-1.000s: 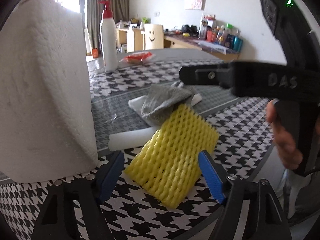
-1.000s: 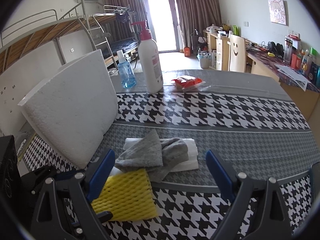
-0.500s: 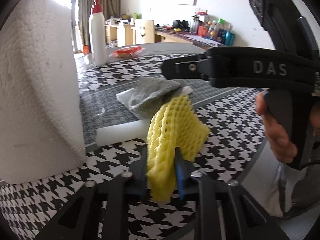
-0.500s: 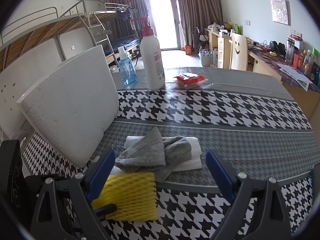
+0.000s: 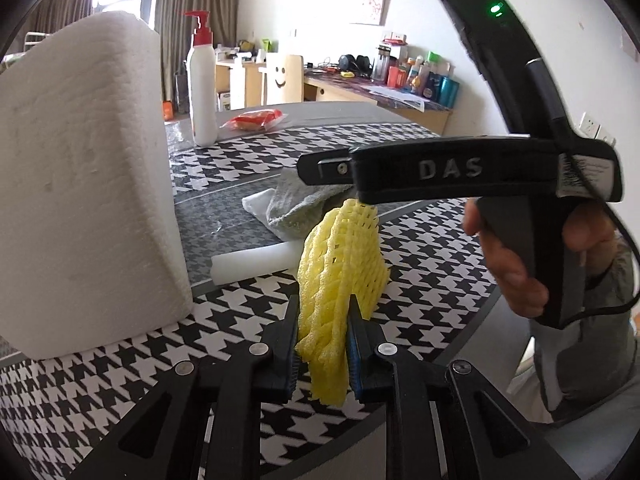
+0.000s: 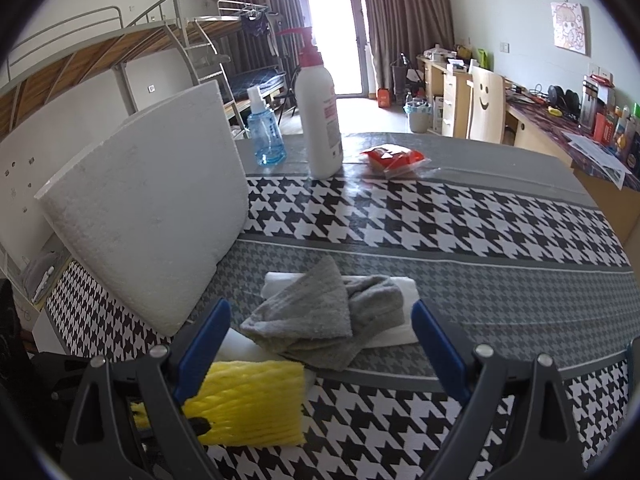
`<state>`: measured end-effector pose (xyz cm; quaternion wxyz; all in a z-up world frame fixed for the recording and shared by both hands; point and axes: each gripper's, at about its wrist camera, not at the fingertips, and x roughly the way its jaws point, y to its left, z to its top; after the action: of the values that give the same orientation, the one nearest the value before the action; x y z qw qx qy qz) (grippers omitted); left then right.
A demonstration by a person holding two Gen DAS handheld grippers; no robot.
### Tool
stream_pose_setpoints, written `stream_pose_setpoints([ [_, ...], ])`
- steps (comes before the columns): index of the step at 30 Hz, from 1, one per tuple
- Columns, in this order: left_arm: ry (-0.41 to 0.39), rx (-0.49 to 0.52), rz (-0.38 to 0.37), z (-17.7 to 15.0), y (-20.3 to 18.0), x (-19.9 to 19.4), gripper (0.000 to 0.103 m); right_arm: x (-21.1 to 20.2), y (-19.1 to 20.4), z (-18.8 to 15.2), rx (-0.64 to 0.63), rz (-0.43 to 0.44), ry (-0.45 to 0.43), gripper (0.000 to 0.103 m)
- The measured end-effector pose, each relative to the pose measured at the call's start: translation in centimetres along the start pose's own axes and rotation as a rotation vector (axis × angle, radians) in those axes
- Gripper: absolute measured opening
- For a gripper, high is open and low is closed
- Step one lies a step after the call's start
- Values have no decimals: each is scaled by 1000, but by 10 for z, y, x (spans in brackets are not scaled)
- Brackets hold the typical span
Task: Organize soft objects
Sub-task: 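Close the left tool on the yellow foam net sleeve while the right tool nears the gray sock, then close the right tool on the gray sock while the left tool lifts the sleeve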
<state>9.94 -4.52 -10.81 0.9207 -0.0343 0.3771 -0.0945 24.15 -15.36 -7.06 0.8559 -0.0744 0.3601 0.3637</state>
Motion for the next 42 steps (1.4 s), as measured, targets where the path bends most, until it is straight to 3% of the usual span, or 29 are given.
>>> stream_pose_setpoints([
  [4,0,-21,-23,-3,4,-6,21,4,4,1,-11,-4,4,93],
  [10,-15,-40,-7,-5,9,-14,21,16,2,0,-1,-3,43,82],
  [17,-17,-51,-7,-6,14,-16,21,28,1,-1,19,4,113,53],
  [26,-31,-60,-5,-9,17,-24,21,28,4,-5,31,-17,157,32],
  [42,-60,-79,12,-20,27,-45,21,3,10,-23,21,-37,167,21],
])
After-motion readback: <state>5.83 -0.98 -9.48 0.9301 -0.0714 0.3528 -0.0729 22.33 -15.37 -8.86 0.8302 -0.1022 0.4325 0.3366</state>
